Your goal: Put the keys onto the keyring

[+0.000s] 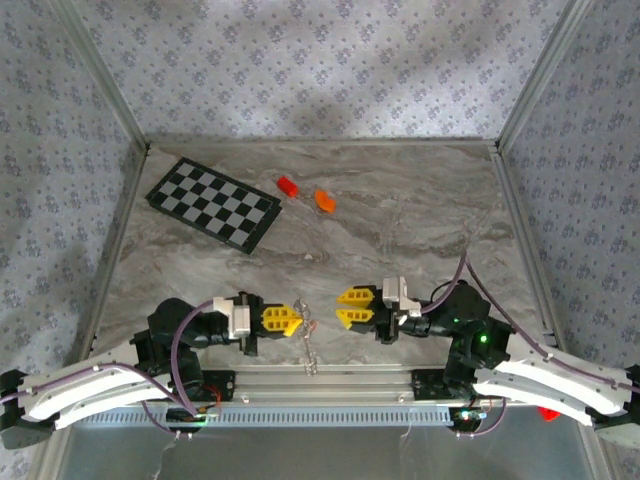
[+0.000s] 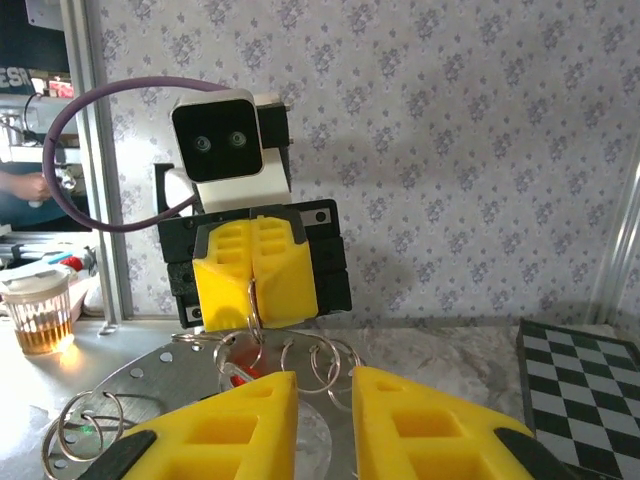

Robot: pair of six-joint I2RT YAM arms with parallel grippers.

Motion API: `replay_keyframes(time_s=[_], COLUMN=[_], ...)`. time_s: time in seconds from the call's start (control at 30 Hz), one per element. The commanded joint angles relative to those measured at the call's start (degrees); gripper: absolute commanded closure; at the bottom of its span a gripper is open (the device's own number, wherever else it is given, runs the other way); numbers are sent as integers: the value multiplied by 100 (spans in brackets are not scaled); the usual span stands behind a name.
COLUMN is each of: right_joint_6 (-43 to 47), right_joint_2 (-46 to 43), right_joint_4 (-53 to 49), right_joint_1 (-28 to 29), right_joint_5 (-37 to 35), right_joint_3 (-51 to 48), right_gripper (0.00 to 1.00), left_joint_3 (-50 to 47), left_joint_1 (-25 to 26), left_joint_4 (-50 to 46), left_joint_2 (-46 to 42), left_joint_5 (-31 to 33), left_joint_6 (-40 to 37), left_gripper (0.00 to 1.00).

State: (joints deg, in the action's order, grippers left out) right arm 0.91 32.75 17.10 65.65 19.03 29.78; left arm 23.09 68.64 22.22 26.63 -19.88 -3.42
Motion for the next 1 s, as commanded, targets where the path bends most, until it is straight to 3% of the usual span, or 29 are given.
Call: replay_keyframes(time_s=[0.0,0.2,0.6,0.97], right_joint_6=[270,730,799,737], right_joint_2=[131,283,389,497], right_joint_4=[-305,-68,166,434], right_joint_1=[281,902,922,915], right_joint_5=[-230,-820,-1123,-830], right_joint_3=[218,107,-7,-69], right_gripper=[78,73,81,77], left_joint_3=[288,359,402,415], left_joint_1=[-3,-3,-4,-4], left_joint_4=[202,117,127,86], left_joint_2=[17,147,314,404], left_joint_5=[-208,-224,-306,-174], left_joint_6=[-145,-229,-64,-106], left_gripper=[100,100,100,100])
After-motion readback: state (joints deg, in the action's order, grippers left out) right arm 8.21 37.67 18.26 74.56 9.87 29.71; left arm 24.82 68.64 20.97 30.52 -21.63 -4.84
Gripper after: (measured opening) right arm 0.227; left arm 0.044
